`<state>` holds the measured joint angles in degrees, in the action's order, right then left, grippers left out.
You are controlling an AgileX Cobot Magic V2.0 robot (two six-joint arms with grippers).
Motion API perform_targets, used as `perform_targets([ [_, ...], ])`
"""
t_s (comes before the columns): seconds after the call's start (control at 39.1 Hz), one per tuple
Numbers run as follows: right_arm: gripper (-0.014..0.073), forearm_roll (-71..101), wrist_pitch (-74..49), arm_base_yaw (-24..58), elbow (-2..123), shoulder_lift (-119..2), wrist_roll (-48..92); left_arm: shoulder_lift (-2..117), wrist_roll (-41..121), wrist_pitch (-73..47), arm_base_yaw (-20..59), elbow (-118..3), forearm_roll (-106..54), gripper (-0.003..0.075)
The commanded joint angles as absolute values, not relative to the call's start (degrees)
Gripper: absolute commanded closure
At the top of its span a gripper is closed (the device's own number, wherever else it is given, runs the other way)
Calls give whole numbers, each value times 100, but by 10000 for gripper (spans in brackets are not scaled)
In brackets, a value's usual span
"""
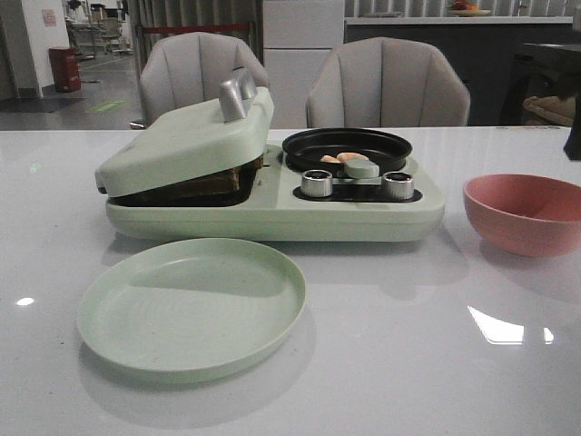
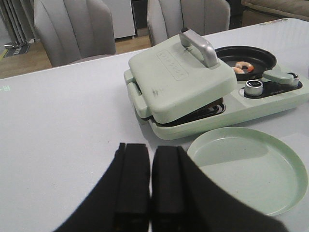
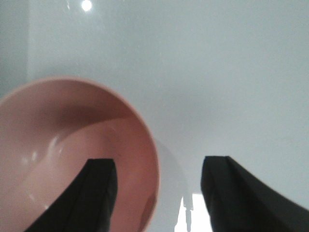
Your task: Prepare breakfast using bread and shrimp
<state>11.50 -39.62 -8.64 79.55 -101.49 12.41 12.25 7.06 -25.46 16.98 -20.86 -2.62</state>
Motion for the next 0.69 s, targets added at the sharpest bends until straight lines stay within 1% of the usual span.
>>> perform_targets([
  [0.0,97,1153,-3484,-836,8041,-9263,1406,1273,642,-2067,1723,-2242,-318,606],
  [0.1,97,1168,-3191,-763,7808,-8561,1578,1273,642,-2067,1723,-2242,-318,606],
  [0.26,97,1260,-2436,-582,7246,-7616,1578,1273,642,-2067,1723,-2242,-318,606],
  [0.51,97,1510,-1478,280,6105,-6360,1572,1273,642,-2067,1723,-2242,-318,606],
  [0.66,97,1742,-972,621,5427,-5753,1572,1273,642,-2067,1723,-2242,-318,606],
])
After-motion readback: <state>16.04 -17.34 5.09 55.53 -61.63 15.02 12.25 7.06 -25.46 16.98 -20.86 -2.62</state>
